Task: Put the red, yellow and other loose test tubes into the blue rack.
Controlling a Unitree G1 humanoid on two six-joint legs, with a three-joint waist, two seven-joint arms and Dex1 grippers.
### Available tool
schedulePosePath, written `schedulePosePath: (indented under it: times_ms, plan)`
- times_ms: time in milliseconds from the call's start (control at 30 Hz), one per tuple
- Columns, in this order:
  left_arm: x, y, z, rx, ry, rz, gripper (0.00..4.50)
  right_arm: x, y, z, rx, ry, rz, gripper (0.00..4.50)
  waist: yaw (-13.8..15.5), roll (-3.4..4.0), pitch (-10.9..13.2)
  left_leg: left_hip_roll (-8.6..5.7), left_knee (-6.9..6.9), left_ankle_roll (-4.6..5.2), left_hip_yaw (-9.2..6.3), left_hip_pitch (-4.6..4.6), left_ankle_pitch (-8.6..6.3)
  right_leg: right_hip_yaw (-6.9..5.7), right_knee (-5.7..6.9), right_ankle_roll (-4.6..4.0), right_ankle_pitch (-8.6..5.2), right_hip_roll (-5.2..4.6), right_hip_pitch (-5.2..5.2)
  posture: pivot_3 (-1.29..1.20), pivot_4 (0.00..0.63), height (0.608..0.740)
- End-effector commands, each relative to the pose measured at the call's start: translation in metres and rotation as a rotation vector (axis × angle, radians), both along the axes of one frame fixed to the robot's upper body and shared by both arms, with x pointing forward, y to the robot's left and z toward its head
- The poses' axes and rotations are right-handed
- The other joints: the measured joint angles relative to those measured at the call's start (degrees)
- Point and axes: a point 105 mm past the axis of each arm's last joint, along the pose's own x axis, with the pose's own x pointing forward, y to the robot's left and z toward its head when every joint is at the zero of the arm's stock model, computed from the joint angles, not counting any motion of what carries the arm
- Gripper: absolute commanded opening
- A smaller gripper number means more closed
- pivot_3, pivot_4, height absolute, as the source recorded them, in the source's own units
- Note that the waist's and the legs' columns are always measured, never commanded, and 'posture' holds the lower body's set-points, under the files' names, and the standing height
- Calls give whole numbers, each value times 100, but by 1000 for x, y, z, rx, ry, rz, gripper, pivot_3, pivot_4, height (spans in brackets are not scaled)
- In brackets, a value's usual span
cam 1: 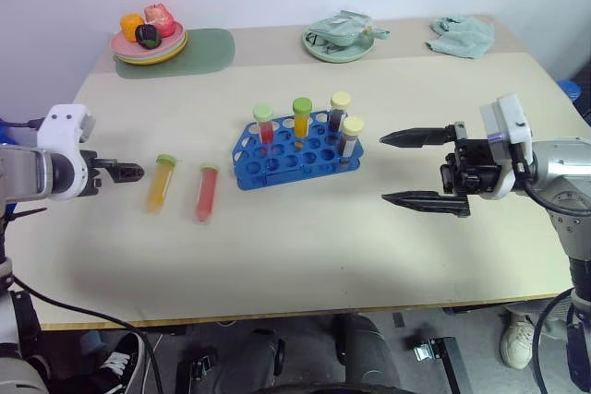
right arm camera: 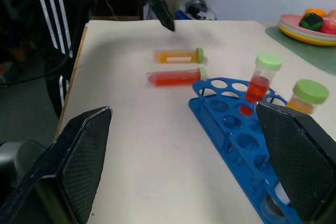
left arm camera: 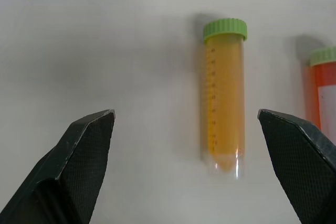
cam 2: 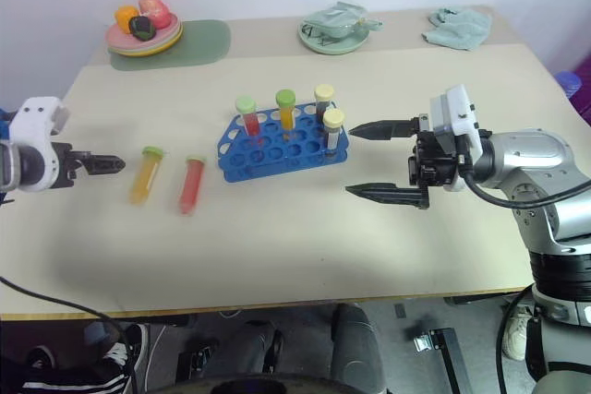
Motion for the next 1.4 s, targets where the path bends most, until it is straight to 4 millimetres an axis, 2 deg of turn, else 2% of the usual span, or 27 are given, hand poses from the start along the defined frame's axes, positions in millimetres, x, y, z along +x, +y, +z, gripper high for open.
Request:
schedulePosePath:
  times_ms: [33, 300, 500, 700, 800, 967, 1000, 1033, 1133, 1233, 1267, 1333, 1400]
  plan:
    - [13, 0, 4, -7, -12, -21, 4500, -2, 2, 8, 4, -47, 7, 4461, -5, 0, 0, 0, 0, 0, 0, 0, 0, 0, 3, 0, 0, 0, -1, 0, 150, 740]
    - [43, -5, -1, -16, 11, -47, 4500, -1, 4, 6, 4, -54, -8, 4461, -10, 0, 0, -14, 4, 0, -2, -3, 1, -1, 5, 1, 0, -2, -2, 0, 150, 740]
    - [44, -1, -22, -30, 79, -47, 4500, 2, 2, 6, 2, -62, -31, 4461, -43, 0, 0, -15, 4, 0, -3, -5, 1, -1, 6, 1, 1, -1, -4, 0, 150, 740]
    - [45, -10, -32, -49, 118, -90, 4500, 3, 3, 5, -1, -65, -36, 4461, -46, -1, 0, -16, 7, 0, -3, -6, 1, -2, 6, 2, 1, -1, -4, 0, 150, 740]
    - [44, -11, -38, -50, 125, -85, 3652, 5, 2, 5, -2, -73, -42, 4500, -41, 0, 0, -17, 7, 0, -3, -7, 1, -2, 6, 3, 2, -2, -3, 0, 150, 740]
    - [42, -4, -43, -51, 136, -33, 1139, 8, 0, 6, -5, -83, -57, 4500, -51, -1, 0, -17, 8, 0, -3, -6, 1, -1, 7, 3, 2, -2, -3, 0, 150, 740]
    - [42, -3, -43, -47, 133, -27, 783, 8, 0, 5, -7, -86, -59, 4500, -53, 0, 0, -16, 8, 0, -3, -6, 1, -1, 7, 3, 2, -2, -4, 0, 150, 740]
    - [42, -1, -43, -39, 128, -19, 720, 8, 0, 5, -11, -91, -61, 4500, -55, 0, 0, -16, 8, 0, -3, -6, 1, -1, 7, 3, 2, -2, -4, 0, 150, 740]
    - [46, 7, -32, 9, 65, -2, 720, 8, -1, 4, -13, -94, -64, 4500, -71, 0, 0, -16, 8, 0, -3, -5, 1, -1, 7, 3, 2, -2, -4, 0, 150, 740]
    - [56, 20, -7, 136, -92, 11, 720, 8, -4, 4, -14, -94, -79, 4500, -110, -1, 0, -15, 8, 0, -6, -6, 1, -1, 8, 3, 2, -2, -4, 0, 150, 740]
    - [64, 17, 12, 186, -230, -19, 720, 9, -6, 4, -15, -97, -89, 4500, -119, -1, 0, -15, 8, 0, -6, -7, 1, -2, 7, 3, 2, -2, -4, 0, 150, 740]
    - [69, 12, 37, 234, -413, -51, 720, 10, -9, 4, -15, -101, -106, 4500, -118, -3, 0, -10, 9, 0, -6, -10, 1, -2, 7, 3, 2, -4, -6, 0, 150, 740]
    - [68, -4, 66, 156, -637, -83, 720, 13, -13, 3, -14, -108, -131, 4500, -108, -4, 0, -1, 9, 0, -6, -12, 1, -3, 4, 4, 2, -6, -7, 0, 150, 740]
